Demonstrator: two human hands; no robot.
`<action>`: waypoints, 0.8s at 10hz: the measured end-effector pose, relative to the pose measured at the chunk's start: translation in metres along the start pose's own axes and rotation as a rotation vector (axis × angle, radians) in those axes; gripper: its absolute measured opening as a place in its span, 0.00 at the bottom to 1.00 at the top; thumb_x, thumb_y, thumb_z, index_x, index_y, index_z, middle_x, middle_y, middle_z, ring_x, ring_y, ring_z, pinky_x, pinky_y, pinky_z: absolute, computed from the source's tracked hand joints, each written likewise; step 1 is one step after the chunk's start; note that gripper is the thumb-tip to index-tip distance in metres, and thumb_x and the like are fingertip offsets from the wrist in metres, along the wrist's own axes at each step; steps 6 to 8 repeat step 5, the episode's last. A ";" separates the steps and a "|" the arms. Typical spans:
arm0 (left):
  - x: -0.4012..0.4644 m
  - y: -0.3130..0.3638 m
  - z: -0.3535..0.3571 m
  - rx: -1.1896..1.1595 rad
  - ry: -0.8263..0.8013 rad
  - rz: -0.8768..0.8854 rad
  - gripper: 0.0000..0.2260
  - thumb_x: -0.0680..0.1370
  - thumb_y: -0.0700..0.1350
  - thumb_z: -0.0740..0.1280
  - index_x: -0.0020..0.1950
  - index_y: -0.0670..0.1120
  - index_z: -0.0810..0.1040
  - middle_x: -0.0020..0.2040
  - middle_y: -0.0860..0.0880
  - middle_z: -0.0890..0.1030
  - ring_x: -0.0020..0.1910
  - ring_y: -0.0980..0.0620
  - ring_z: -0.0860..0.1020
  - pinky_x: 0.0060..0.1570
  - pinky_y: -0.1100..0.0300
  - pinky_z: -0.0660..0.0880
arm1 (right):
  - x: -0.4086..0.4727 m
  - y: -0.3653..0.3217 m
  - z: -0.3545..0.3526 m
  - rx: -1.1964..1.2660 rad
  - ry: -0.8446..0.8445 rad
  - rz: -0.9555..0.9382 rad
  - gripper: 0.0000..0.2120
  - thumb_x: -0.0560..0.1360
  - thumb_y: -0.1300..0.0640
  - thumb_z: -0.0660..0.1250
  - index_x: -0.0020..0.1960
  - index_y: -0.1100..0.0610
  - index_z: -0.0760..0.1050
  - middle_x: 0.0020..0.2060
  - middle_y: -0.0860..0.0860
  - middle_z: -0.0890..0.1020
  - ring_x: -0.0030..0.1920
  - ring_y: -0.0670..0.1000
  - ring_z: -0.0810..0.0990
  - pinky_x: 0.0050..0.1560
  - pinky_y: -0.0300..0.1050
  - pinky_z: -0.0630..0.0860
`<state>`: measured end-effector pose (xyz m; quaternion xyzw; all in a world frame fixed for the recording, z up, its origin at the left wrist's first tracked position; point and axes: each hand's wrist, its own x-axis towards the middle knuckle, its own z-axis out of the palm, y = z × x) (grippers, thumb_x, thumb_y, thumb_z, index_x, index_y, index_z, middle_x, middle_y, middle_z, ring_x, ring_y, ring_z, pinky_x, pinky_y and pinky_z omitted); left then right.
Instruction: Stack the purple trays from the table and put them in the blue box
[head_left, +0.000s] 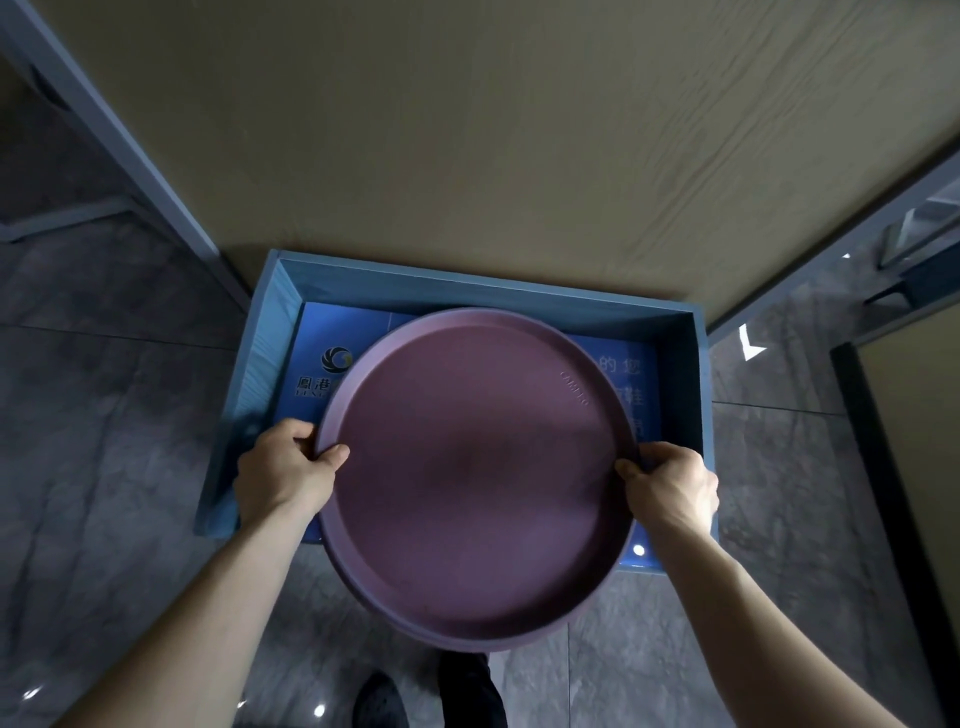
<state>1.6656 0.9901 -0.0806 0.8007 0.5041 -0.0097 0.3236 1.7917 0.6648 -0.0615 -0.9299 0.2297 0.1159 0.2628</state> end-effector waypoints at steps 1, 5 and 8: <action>0.000 -0.002 0.003 -0.023 0.007 -0.025 0.17 0.70 0.49 0.78 0.55 0.47 0.80 0.50 0.46 0.85 0.49 0.41 0.83 0.46 0.54 0.74 | -0.006 0.000 0.001 -0.009 0.026 -0.020 0.02 0.72 0.55 0.73 0.42 0.52 0.83 0.33 0.50 0.78 0.35 0.55 0.71 0.42 0.44 0.69; -0.040 0.014 -0.031 0.240 -0.045 0.236 0.31 0.75 0.58 0.69 0.75 0.50 0.66 0.69 0.43 0.74 0.67 0.41 0.73 0.57 0.45 0.74 | -0.049 -0.008 -0.016 -0.378 -0.074 -0.350 0.39 0.72 0.32 0.62 0.78 0.44 0.57 0.75 0.57 0.65 0.75 0.60 0.61 0.68 0.58 0.67; -0.040 0.014 -0.031 0.240 -0.045 0.236 0.31 0.75 0.58 0.69 0.75 0.50 0.66 0.69 0.43 0.74 0.67 0.41 0.73 0.57 0.45 0.74 | -0.049 -0.008 -0.016 -0.378 -0.074 -0.350 0.39 0.72 0.32 0.62 0.78 0.44 0.57 0.75 0.57 0.65 0.75 0.60 0.61 0.68 0.58 0.67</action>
